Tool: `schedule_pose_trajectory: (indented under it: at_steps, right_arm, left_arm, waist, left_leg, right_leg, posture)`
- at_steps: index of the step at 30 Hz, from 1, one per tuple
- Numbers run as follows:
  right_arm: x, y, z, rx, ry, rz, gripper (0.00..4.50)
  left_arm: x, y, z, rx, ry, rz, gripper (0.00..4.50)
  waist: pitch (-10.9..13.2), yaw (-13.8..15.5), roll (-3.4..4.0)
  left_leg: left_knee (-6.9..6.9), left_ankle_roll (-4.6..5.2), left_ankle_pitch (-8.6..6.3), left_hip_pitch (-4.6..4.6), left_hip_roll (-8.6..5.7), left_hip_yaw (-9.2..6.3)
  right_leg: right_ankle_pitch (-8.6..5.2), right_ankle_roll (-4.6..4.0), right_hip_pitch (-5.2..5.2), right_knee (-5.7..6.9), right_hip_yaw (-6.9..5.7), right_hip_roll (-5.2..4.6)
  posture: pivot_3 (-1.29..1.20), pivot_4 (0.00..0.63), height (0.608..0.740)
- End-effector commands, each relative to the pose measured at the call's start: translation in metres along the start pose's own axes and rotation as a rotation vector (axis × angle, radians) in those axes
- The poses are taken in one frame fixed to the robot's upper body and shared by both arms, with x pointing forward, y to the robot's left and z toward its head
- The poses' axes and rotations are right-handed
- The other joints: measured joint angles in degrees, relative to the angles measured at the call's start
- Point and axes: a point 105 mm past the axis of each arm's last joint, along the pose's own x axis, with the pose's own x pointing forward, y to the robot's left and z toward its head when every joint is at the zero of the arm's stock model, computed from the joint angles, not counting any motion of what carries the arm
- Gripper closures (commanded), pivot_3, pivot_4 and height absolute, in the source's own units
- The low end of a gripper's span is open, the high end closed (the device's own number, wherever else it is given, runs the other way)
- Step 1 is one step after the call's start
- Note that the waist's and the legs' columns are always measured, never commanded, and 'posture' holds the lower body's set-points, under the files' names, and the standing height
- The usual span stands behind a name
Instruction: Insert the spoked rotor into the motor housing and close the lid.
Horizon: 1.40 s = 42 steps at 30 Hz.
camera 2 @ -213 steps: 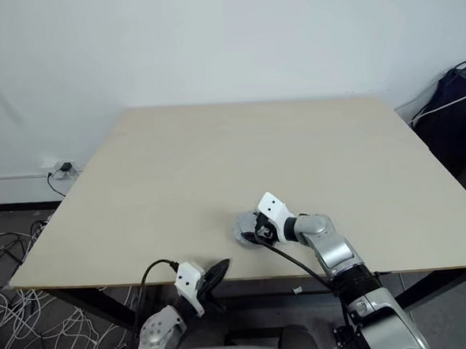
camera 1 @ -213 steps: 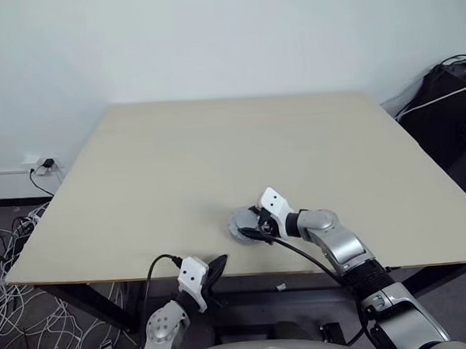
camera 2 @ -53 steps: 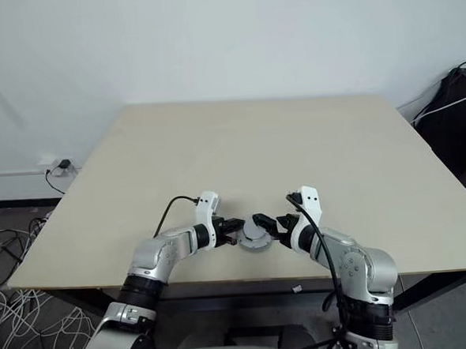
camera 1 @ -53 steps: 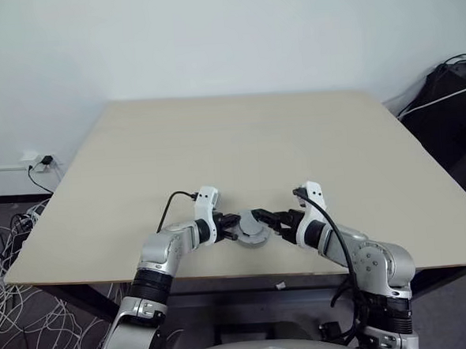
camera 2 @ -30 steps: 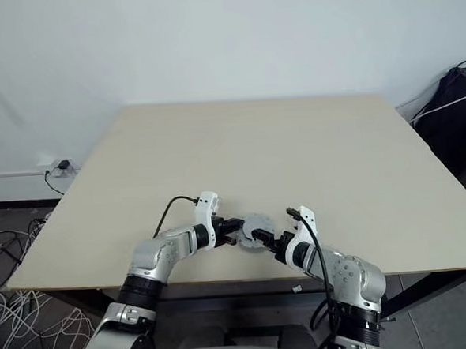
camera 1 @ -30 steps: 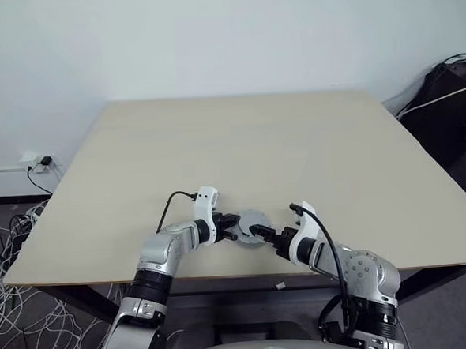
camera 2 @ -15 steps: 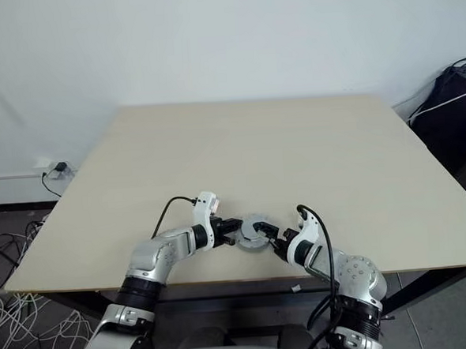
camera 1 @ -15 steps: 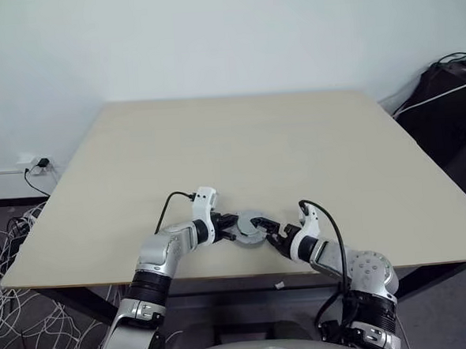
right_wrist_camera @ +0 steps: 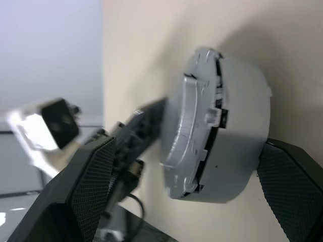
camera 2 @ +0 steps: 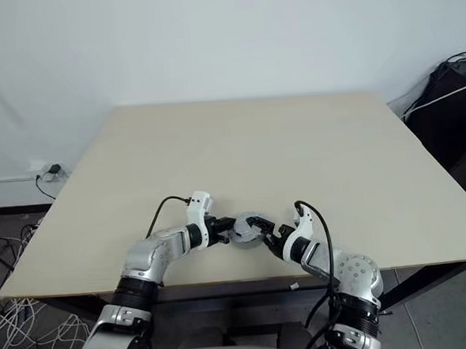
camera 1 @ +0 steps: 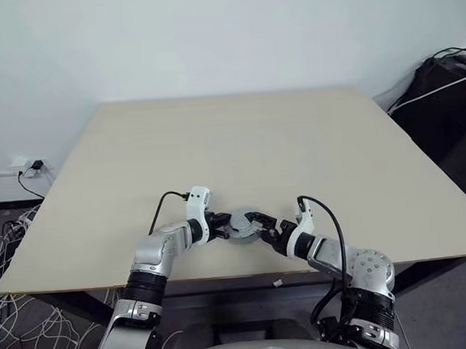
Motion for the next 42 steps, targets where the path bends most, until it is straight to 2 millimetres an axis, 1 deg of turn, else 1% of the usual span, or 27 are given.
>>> schedule_pose_trajectory:
  at_steps: [1,6,8,11,16,18,23,28,36,42]
  right_arm:
    - [0.023,0.024,-0.016,-0.001,0.064,0.064,0.01]
    - [0.025,0.026,-0.018,-0.008,0.076,0.071,0.01]
    - [0.025,0.027,-0.015,0.000,0.055,0.077,0.01]
    - [0.023,0.030,-0.011,0.007,0.031,0.098,0.59]
    - [0.019,0.037,-0.013,-0.003,0.042,0.134,2.12]
    - [0.016,0.041,-0.016,-0.008,0.053,0.155,2.37]
    - [0.015,0.044,-0.026,-0.023,0.103,0.165,2.39]
    - [0.015,0.044,-0.031,-0.022,0.127,0.164,2.39]
    - [0.016,0.040,-0.030,-0.013,0.115,0.145,2.39]
    - [0.014,0.034,-0.025,0.008,0.074,0.125,2.39]
  left_arm:
    - [0.009,-0.015,-0.012,-0.007,0.045,-0.059,4.50]
    - [0.008,-0.015,-0.012,-0.006,0.042,-0.057,4.50]
    - [0.008,-0.015,-0.012,-0.006,0.041,-0.056,4.50]
    - [0.008,-0.014,-0.012,-0.006,0.039,-0.055,4.50]
    - [0.008,-0.012,-0.013,-0.005,0.041,-0.049,4.50]
    - [0.008,-0.012,-0.013,-0.004,0.041,-0.047,4.50]
    - [0.008,-0.011,-0.011,-0.003,0.035,-0.044,4.50]
    - [0.008,-0.011,-0.010,-0.003,0.031,-0.044,4.50]
    - [0.006,-0.013,-0.006,-0.003,0.012,-0.050,4.50]
    - [-0.001,-0.020,0.006,-0.025,-0.077,-0.064,4.50]
  waist:
    - [0.0,0.0,0.01]
    - [0.0,-0.1,0.00]
    - [0.0,-0.1,0.01]
    - [0.0,-0.1,0.02]
    - [0.0,-0.1,0.02]
    - [0.0,0.1,0.02]
    - [0.0,0.1,0.03]
    - [0.0,-0.1,0.03]
    - [0.0,-0.1,0.03]
    - [0.0,-0.2,0.01]
  left_leg:
    - [-0.01,-0.01,0.01,0.01,0.00,0.00]
    - [0.00,-0.02,0.01,0.02,-0.01,0.00]
    - [0.00,-0.02,0.01,0.02,0.00,0.00]
    - [0.00,-0.02,0.01,0.02,-0.01,0.00]
    - [-0.11,-0.02,0.01,0.00,-0.01,0.00]
    - [-0.13,-0.02,0.02,0.01,-0.01,0.00]
    - [-0.12,-0.02,0.01,0.01,-0.03,0.00]
    - [-0.13,-0.02,0.02,0.01,-0.02,0.00]
    - [-0.13,-0.02,0.02,0.01,-0.02,0.00]
    - [-0.18,-0.02,0.02,0.00,-0.02,0.00]
  right_leg:
    - [0.00,0.00,0.01,0.01,0.00,0.00]
    - [0.01,0.02,0.02,0.01,0.00,-0.01]
    - [0.01,0.02,0.02,0.01,0.00,-0.01]
    - [0.02,0.03,0.01,0.02,0.00,-0.01]
    - [0.01,0.02,-0.04,-0.02,0.01,0.00]
    - [0.01,0.02,-0.03,-0.02,-0.01,0.00]
    - [0.01,0.01,-0.03,-0.02,0.00,-0.03]
    - [0.01,0.01,-0.03,-0.02,0.00,-0.02]
    - [0.01,0.01,-0.03,-0.02,0.00,-0.02]
    - [0.01,0.02,-0.08,-0.02,0.02,-0.01]
  posture:
    - [0.00,0.000,0.740]
    - [0.00,0.000,0.740]
    - [0.00,0.000,0.740]
    - [0.00,0.000,0.740]
    - [0.00,0.000,0.740]
    - [0.00,0.000,0.740]
    - [0.00,0.000,0.740]
    - [0.00,0.000,0.740]
    - [0.00,0.000,0.740]
    - [0.00,0.000,0.740]
